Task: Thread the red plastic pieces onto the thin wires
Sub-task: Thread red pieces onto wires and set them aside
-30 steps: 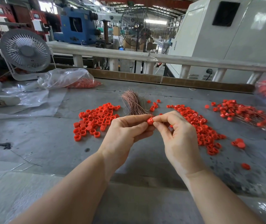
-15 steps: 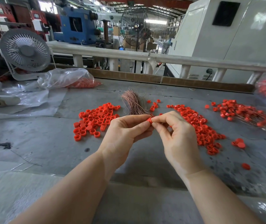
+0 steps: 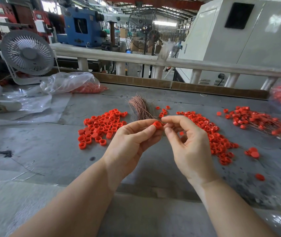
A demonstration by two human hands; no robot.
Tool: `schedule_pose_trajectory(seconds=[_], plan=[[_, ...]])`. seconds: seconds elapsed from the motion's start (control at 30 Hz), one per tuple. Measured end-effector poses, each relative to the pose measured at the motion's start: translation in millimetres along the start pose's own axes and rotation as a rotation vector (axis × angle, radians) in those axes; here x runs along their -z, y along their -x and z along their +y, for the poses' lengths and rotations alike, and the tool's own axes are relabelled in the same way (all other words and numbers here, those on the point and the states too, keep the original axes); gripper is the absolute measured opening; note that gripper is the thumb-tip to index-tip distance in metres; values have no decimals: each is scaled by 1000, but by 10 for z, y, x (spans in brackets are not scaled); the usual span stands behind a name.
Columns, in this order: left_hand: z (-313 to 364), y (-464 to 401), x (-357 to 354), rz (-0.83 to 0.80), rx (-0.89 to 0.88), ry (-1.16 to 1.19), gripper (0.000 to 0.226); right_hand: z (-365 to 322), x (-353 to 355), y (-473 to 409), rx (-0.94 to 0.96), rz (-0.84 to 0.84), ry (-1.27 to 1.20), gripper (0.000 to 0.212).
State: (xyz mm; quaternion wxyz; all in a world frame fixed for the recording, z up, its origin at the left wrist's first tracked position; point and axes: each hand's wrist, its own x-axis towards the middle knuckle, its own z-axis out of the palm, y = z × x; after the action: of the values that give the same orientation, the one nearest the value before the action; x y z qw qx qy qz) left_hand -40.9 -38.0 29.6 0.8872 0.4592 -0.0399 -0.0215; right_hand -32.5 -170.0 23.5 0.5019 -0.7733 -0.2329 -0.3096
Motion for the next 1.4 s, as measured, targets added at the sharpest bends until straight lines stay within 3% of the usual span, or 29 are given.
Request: schedule_pose_trajectory(seconds=[0.2,0.4,1.4], plan=[[0,1,7,16,11,34,13,38,21,-15,-41,33,67,24],[2,-1,-12,28,13,35,16,55,14,-6,11,22,170,14],[10,5,-14,20,66,63,18,42,18,-3,116,26,250,10]])
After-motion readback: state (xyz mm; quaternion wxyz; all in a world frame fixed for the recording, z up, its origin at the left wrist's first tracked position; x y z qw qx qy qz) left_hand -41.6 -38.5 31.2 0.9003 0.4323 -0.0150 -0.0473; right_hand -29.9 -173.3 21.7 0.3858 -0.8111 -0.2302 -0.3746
